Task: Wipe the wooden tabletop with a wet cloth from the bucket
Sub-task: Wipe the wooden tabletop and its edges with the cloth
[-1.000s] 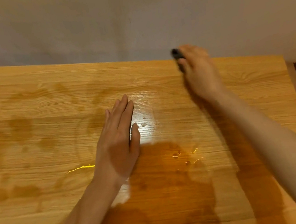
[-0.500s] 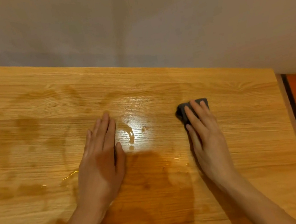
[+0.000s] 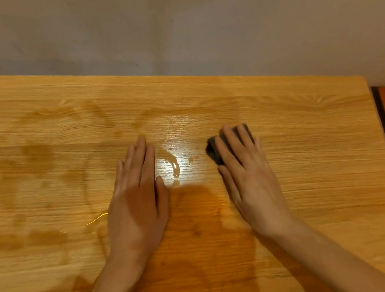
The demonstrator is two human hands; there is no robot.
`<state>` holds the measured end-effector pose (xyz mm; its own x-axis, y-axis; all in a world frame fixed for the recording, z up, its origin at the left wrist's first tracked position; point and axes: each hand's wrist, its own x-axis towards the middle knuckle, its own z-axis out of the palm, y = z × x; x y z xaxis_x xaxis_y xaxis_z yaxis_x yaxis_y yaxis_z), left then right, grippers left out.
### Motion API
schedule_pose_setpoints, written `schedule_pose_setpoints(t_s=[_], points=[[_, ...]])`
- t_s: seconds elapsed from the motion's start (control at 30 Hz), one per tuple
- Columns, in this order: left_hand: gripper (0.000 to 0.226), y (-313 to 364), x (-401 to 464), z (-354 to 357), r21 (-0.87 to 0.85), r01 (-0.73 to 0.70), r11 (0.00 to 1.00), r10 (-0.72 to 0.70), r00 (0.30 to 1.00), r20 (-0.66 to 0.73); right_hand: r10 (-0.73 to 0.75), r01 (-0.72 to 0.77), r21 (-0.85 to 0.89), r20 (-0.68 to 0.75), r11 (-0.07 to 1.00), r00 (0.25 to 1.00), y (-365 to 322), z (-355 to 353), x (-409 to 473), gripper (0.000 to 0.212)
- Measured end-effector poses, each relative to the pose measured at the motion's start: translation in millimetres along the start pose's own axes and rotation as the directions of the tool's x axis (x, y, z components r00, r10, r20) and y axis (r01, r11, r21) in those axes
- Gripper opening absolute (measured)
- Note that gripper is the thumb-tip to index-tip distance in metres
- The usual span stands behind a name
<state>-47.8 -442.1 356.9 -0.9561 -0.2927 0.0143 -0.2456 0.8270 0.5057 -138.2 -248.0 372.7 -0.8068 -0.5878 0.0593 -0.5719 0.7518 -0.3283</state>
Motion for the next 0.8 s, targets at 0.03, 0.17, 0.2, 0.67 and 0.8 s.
schedule_pose_setpoints(t_s=[0.03, 0.17, 0.2, 0.67, 0.8], points=[[0.055, 1, 2, 0, 0.002, 0.004, 1.0, -0.004, 1.0, 0.001, -0.043, 0.044, -0.058, 0.018, 0.997, 0.999, 4, -3, 2, 0.047], [0.055, 1, 5, -1, 0.0, 0.006, 1.0, -0.006, 1.0, -0.008, 0.052, -0.054, -0.064, -0.032, 0.996, 0.998, 33, -5, 95, 0.046], [0.055, 1, 4, 0, -0.001, 0.006, 1.0, -0.006, 1.0, -0.01, 0.12, -0.121, -0.021, -0.053, 0.992, 0.991, 37, -5, 119, 0.045], [0.053, 1, 6, 0, 0.033, -0.009, 0.999, 0.011, 0.999, -0.05, 0.081, -0.078, 0.104, -0.017, 0.991, 0.997, 3, 9, 132, 0.045], [0.055, -11, -12, -14, -0.027, 0.03, 0.999, -0.031, 0.999, -0.008, 0.131, -0.123, 0.117, -0.066, 0.985, 0.989, 8, 18, 157, 0.044]])
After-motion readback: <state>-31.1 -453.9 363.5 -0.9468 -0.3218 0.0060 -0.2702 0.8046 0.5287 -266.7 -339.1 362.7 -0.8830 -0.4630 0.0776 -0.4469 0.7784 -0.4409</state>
